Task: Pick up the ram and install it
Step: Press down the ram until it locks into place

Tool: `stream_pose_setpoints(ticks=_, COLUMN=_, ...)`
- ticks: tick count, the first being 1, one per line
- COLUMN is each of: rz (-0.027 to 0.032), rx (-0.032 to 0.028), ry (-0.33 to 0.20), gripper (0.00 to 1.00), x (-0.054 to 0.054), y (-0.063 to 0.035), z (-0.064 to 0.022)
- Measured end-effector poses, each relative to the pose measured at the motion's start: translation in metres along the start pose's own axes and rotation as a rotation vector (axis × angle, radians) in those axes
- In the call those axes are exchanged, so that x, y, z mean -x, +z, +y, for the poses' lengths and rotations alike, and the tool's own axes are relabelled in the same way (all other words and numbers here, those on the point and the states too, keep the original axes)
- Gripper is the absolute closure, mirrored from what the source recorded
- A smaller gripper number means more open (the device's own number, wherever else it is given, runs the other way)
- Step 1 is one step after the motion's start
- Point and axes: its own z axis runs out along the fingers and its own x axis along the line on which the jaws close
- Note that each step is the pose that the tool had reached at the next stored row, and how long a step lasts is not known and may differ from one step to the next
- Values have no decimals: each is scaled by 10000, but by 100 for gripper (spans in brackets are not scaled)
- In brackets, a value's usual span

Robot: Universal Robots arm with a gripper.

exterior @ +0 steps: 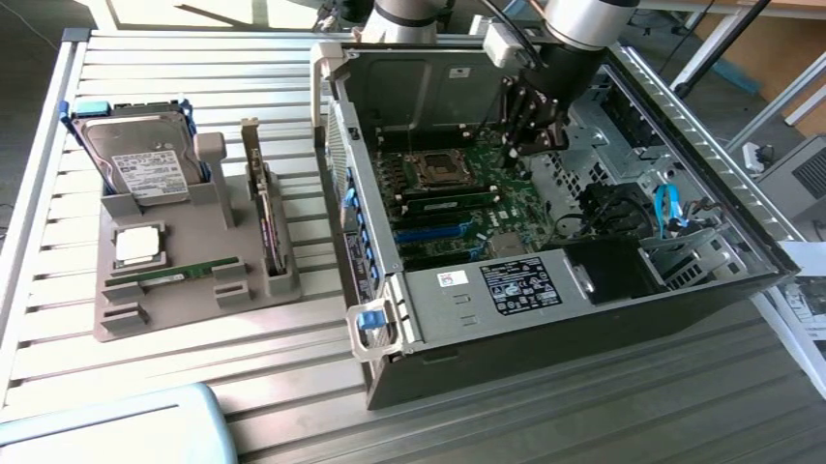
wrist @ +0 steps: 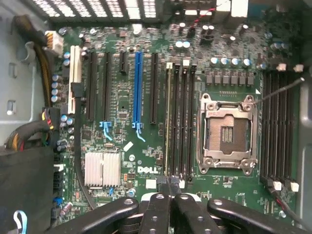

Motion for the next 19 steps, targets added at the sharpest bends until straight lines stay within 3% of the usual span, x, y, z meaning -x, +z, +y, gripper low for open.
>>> stream_pose_setpoints(ticks=11, rz=-99, rx=89, ry=2371, gripper=89, x=0, y=0, z=0)
stream_pose_setpoints(ticks=16, rz=-83, rx=114, ry=3194, gripper=89, x=0, y=0, z=0)
stream_pose_setpoints(ticks=17, rz=-97, rx=140, ry=3919, gripper=89, x=0, y=1, z=0)
stream_pose_setpoints(ticks=19, rz=-104, rx=153, ry=4252, gripper=89, x=0, y=1, z=0)
